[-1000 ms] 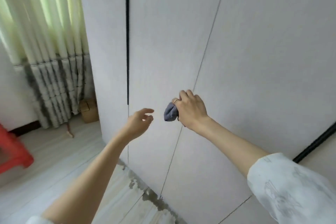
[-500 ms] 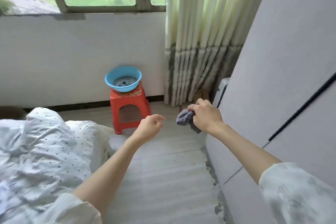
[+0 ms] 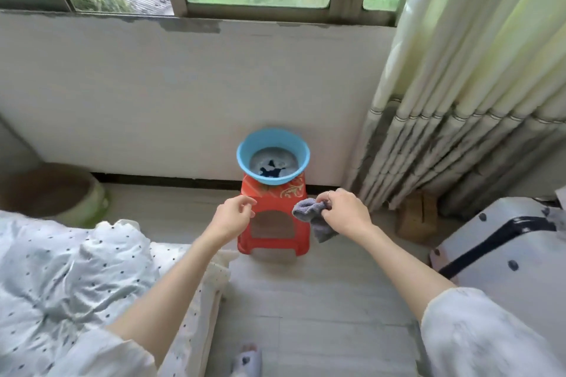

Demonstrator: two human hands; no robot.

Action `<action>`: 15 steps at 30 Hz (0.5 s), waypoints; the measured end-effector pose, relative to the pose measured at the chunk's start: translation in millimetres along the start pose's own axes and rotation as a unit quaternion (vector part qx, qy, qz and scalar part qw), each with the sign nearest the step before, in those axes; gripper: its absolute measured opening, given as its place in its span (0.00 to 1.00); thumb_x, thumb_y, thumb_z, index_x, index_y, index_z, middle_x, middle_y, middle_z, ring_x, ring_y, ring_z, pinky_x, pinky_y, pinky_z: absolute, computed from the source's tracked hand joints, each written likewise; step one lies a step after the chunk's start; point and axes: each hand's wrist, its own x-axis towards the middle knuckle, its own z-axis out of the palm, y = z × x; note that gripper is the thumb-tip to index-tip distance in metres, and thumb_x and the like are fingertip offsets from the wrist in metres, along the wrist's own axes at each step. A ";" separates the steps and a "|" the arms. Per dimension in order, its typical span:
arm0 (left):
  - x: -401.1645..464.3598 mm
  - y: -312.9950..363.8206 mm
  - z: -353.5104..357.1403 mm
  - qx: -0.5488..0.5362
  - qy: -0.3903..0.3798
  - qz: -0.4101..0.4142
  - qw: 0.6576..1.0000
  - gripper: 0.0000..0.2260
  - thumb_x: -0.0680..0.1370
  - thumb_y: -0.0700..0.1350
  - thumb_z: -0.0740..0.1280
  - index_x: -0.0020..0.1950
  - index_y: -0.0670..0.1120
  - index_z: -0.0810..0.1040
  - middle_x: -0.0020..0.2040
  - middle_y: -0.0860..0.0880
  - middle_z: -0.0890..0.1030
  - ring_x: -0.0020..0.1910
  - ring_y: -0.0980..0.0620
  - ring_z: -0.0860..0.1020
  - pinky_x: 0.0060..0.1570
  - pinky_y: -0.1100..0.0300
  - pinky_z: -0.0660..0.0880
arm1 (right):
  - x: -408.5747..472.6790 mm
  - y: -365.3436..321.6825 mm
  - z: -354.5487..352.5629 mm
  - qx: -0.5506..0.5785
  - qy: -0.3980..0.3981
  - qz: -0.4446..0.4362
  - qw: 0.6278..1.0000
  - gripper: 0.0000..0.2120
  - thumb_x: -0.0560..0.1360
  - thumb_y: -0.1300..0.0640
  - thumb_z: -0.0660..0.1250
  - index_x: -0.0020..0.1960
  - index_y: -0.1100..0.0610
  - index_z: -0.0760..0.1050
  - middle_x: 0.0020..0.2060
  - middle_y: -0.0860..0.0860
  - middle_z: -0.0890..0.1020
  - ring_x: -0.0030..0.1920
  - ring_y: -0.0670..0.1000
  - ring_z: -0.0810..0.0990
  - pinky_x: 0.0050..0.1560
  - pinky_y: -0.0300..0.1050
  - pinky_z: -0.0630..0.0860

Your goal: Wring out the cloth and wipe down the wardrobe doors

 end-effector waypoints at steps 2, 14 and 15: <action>49.5 -9.1 -17.2 0.010 -0.006 -0.007 1.000 0.12 0.79 0.41 0.57 0.56 0.47 0.79 0.45 0.49 0.82 0.49 0.50 0.80 0.50 0.59 0.75 | 46.2 -12.4 8.7 0.073 -0.002 0.054 0.996 0.17 0.72 0.60 0.62 0.57 0.47 0.79 0.56 0.51 0.80 0.57 0.55 0.77 0.53 0.44 0.73; 264.4 -66.5 13.6 0.099 -0.088 -0.047 0.990 0.14 0.80 0.41 0.56 0.63 0.46 0.74 0.58 0.45 0.77 0.60 0.46 0.74 0.57 0.58 0.67 | 273.8 -3.8 89.5 0.487 -0.030 0.318 0.813 0.08 0.68 0.63 0.73 0.44 0.53 0.80 0.49 0.55 0.83 0.48 0.54 0.81 0.51 0.49 0.78; 285.0 -75.9 25.1 0.108 -0.096 -0.052 0.988 0.14 0.80 0.41 0.56 0.64 0.45 0.74 0.59 0.44 0.77 0.61 0.46 0.73 0.59 0.57 0.67 | 301.4 0.5 102.9 0.503 -0.034 0.337 0.795 0.07 0.69 0.64 0.72 0.46 0.55 0.79 0.49 0.56 0.83 0.47 0.55 0.81 0.48 0.51 0.80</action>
